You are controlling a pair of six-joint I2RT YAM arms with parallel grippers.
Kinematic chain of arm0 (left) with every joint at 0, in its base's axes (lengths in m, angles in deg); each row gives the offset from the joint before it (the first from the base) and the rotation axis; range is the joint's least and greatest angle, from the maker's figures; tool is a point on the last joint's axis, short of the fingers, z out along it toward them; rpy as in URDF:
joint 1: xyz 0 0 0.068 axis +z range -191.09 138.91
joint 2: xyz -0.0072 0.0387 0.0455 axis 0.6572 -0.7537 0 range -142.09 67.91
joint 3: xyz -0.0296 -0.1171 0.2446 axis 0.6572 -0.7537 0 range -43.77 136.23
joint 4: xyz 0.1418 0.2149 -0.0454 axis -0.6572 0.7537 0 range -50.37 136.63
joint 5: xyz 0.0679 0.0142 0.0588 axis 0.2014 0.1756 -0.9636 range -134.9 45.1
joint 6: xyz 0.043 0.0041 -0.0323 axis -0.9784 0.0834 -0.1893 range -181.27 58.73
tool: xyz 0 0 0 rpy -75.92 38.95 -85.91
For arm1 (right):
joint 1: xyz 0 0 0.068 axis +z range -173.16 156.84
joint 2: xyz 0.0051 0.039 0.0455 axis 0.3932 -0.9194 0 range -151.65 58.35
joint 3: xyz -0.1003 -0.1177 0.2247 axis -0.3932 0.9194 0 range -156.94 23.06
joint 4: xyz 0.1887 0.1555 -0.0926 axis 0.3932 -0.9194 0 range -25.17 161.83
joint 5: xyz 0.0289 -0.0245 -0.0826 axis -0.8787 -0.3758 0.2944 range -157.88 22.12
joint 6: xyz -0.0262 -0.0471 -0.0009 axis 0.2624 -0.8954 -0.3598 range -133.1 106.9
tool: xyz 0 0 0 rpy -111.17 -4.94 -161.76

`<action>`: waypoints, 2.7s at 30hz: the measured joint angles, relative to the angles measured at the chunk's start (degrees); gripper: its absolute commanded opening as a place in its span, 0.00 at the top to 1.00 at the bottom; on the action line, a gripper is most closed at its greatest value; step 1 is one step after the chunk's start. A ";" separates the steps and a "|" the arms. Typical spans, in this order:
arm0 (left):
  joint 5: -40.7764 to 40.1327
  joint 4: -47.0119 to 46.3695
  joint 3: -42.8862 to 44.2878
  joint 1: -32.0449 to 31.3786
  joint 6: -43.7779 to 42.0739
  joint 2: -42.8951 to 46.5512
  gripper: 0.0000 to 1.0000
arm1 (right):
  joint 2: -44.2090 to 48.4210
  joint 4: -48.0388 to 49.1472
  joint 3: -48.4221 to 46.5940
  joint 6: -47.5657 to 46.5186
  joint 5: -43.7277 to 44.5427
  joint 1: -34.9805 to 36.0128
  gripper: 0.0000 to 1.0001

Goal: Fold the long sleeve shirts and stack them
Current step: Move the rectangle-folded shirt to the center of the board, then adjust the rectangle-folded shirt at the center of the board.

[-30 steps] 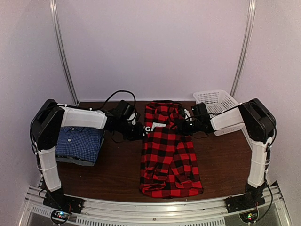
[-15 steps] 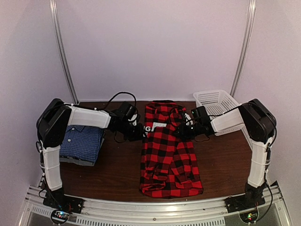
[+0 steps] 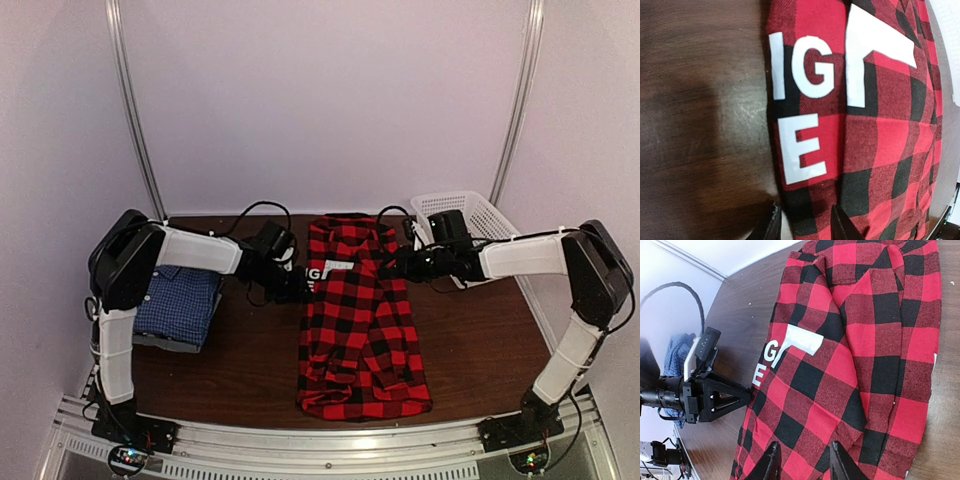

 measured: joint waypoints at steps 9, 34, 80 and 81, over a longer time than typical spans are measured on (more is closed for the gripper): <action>1.77 -1.64 1.16 -0.07 3.39 -2.12 0.98 | 7.45 -2.25 3.87 -1.11 1.66 0.00 0.65; -1.77 1.68 -5.88 9.73 -2.54 4.00 0.84 | 10.45 -8.83 6.38 -2.86 2.29 3.91 0.64; 0.02 -2.27 -54.77 -17.03 14.10 53.72 0.57 | 32.04 -8.81 32.98 24.70 20.00 34.45 0.51; -0.48 -2.75 -54.77 -17.40 14.40 53.70 0.57 | 32.11 -8.81 33.09 24.63 20.17 34.53 0.51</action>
